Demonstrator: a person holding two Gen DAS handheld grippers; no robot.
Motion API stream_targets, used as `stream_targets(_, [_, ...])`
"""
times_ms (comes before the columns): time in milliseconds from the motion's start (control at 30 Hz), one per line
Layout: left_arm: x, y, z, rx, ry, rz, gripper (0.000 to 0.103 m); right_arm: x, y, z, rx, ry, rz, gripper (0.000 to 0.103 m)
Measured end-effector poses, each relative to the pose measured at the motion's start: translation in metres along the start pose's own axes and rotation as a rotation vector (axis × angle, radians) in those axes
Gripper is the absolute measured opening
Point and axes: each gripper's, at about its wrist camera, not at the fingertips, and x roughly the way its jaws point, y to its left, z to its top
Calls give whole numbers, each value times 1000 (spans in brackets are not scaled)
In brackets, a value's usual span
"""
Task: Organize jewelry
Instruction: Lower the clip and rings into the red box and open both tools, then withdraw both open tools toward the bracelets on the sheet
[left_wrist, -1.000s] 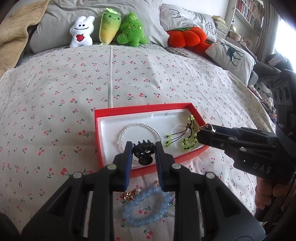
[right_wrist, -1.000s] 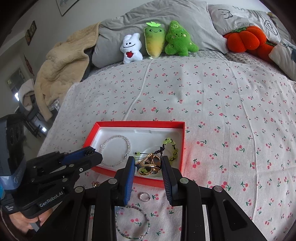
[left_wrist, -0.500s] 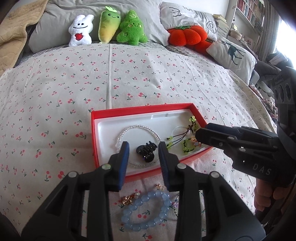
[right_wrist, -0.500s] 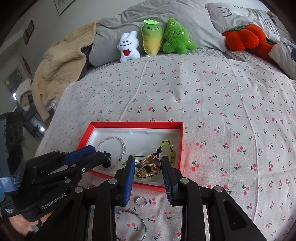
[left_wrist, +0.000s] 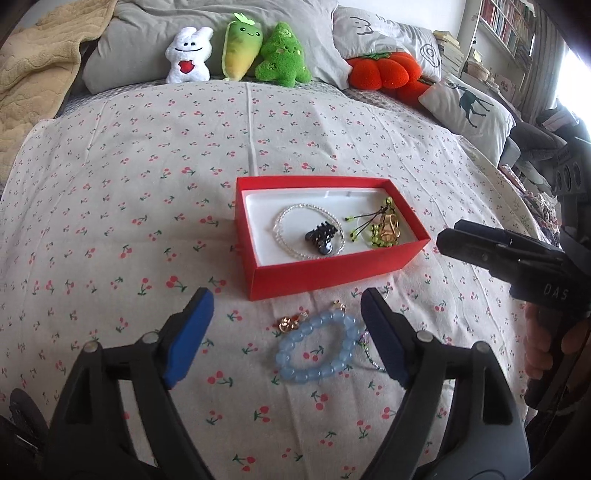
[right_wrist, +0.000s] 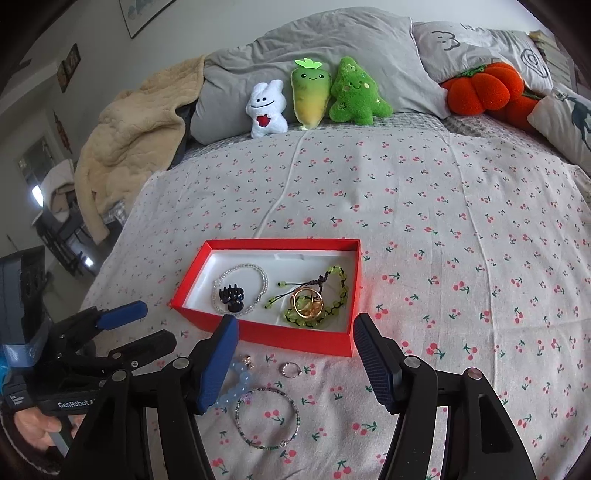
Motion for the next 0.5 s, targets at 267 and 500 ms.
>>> stream_targets(267, [-2, 24, -34, 17, 73, 51, 94, 8, 6, -29, -6, 73, -29, 78])
stream_targets(500, [7, 37, -55, 30, 148, 79, 95, 21, 11, -53, -23, 157, -49, 78])
